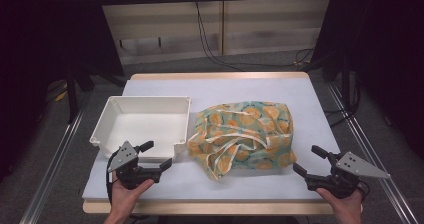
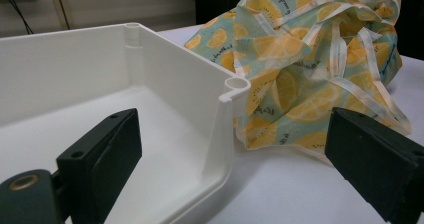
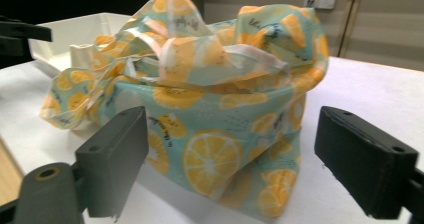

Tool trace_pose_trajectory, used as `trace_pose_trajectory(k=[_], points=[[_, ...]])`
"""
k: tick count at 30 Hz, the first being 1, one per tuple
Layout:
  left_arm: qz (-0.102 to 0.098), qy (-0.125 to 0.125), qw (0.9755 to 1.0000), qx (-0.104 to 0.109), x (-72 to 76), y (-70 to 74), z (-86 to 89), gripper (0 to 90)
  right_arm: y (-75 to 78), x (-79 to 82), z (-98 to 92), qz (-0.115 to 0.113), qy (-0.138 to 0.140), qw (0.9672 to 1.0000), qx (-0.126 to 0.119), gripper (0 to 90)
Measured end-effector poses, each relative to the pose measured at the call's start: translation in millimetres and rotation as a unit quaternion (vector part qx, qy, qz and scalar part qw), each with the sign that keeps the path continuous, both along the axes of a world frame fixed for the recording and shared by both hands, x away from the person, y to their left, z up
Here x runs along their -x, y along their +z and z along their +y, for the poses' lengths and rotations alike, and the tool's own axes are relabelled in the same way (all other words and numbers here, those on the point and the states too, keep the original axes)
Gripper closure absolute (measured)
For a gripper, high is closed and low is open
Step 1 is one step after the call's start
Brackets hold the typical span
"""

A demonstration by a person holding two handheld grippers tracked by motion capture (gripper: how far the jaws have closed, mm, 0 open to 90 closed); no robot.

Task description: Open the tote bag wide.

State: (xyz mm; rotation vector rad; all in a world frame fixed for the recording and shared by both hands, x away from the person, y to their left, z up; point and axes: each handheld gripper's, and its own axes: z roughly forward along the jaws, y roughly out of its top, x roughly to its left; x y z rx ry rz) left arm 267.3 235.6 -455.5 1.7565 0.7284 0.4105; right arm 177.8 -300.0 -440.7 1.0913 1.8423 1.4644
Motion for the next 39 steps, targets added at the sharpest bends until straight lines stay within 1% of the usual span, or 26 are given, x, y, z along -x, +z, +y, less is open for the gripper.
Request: trace_pose_trajectory(k=[1, 2, 4, 7, 8, 10, 11, 14, 15, 16, 17, 18, 20, 23, 24, 26, 27, 29, 30, 31, 32, 33, 34, 35, 36, 39], points=[[0.000, -0.006, 1.0000, -0.007, -0.4, 0.2, 0.9, 7.8, 0.6, -0.3, 0.5, 0.002, 0.003, 1.0000, 0.000, 14.7], [-0.001, -0.003, 0.9999, -0.010, -0.1, 0.3, 0.5, 8.4, 1.2, -0.5, 0.9, 0.006, 0.008, 0.9999, -0.002, 15.7], [0.001, -0.006, 0.9999, -0.010, -0.6, -0.3, -0.2, 9.2, 1.1, -1.4, 1.3, 0.012, 0.020, 0.9997, 0.001, 18.5], [0.006, -0.009, 0.9999, -0.008, -1.4, -0.9, -1.4, 10.9, 0.5, -2.8, 2.5, 0.019, 0.028, 0.9994, -0.002, 21.7], [0.009, -0.010, 0.9999, -0.010, -2.2, -2.2, -3.3, 11.9, 0.9, -4.1, 4.2, 0.025, 0.038, 0.9989, 0.000, 27.3], [0.010, -0.012, 0.9999, -0.006, -2.6, -2.7, -4.3, 13.0, 1.7, -5.1, 6.0, 0.029, 0.048, 0.9984, -0.003, 31.5], [0.013, -0.015, 0.9998, -0.007, -2.5, -2.7, -5.0, 13.0, 1.7, -5.1, 6.0, 0.029, 0.048, 0.9984, -0.003, 31.5], [0.007, -0.025, 0.9996, -0.008, -0.1, -0.6, -6.4, 14.8, 2.8, -5.8, 9.5, 0.038, 0.070, 0.9967, -0.007, 39.9], [0.007, -0.025, 0.9996, -0.008, -0.1, -0.6, -6.4, 15.3, 2.8, -5.8, 9.5, 0.038, 0.070, 0.9967, -0.007, 39.9], [0.008, -0.029, 0.9995, -0.006, 1.4, 0.5, -7.0, 15.3, 3.9, -5.6, 11.2, 0.039, 0.079, 0.9961, -0.009, 44.7], [0.008, -0.029, 0.9995, -0.006, 1.4, 0.5, -7.0, 15.3, 3.9, -5.6, 11.2, 0.039, 0.079, 0.9961, -0.009, 44.7], [0.003, -0.035, 0.9994, -0.007, 2.0, 1.3, -7.6, 15.6, 5.7, -5.5, 12.9, 0.043, 0.085, 0.9954, -0.006, 47.5], [0.007, -0.038, 0.9993, 0.000, 3.3, 1.3, -9.8, 16.4, 8.1, -5.8, 14.9, 0.042, 0.088, 0.9952, -0.004, 50.9], [0.008, -0.048, 0.9988, -0.007, 4.6, 0.4, -11.5, 18.6, 10.9, -6.3, 17.3, 0.046, 0.092, 0.9947, -0.007, 52.9], [0.009, -0.057, 0.9982, -0.014, 5.3, -0.1, -13.4, 19.9, 13.7, -7.5, 20.2, 0.044, 0.101, 0.9939, -0.008, 53.5], [0.012, -0.064, 0.9979, -0.009, 5.8, -0.3, -14.4, 24.3, 15.3, -8.3, 21.6, 0.043, 0.104, 0.9936, -0.004, 53.5], [0.012, -0.074, 0.9972, -0.008, 6.1, -0.2, -14.9, 26.9, 18.3, -10.9, 24.9, 0.043, 0.111, 0.9929, -0.005, 53.0], [0.009, -0.073, 0.9972, -0.014, 8.1, 0.4, -17.5, 27.0, 19.6, -12.3, 26.5, 0.043, 0.112, 0.9928, -0.007, 52.3], [0.014, -0.092, 0.9956, -0.005, 8.8, 0.1, -20.2, 29.9, 21.7, -15.2, 30.6, 0.044, 0.117, 0.9921, -0.004, 51.7], [0.014, -0.092, 0.9956, -0.005, 8.8, 0.1, -20.2, 31.0, 21.7, -15.2, 30.6, 0.044, 0.117, 0.9921, -0.004, 51.7], [0.016, -0.089, 0.9959, -0.012, 9.9, 0.3, -23.4, 30.4, 24.1, -17.4, 34.5, 0.049, 0.127, 0.9907, 0.000, 51.7], [0.014, -0.092, 0.9954, -0.022, 9.4, 0.8, -23.5, 30.4, 25.3, -19.0, 36.3, 0.045, 0.133, 0.9901, 0.002, 51.9], [0.020, -0.099, 0.9948, -0.010, 9.0, 0.7, -25.5, 30.4, 26.7, -20.1, 38.2, 0.047, 0.138, 0.9893, 0.002, 53.8], [0.018, -0.095, 0.9952, -0.012, 8.8, 1.3, -26.9, 30.0, 28.0, -21.7, 40.2, 0.047, 0.143, 0.9886, 0.006, 55.4], [0.016, -0.103, 0.9945, -0.008, 7.6, 1.0, -28.2, 29.1, 29.4, -23.7, 42.3, 0.047, 0.147, 0.9879, 0.011, 55.6], [0.017, -0.101, 0.9946, -0.014, 7.3, 1.8, -30.4, 30.8, 32.4, -29.1, 46.8, 0.046, 0.156, 0.9866, 0.010, 57.2]])
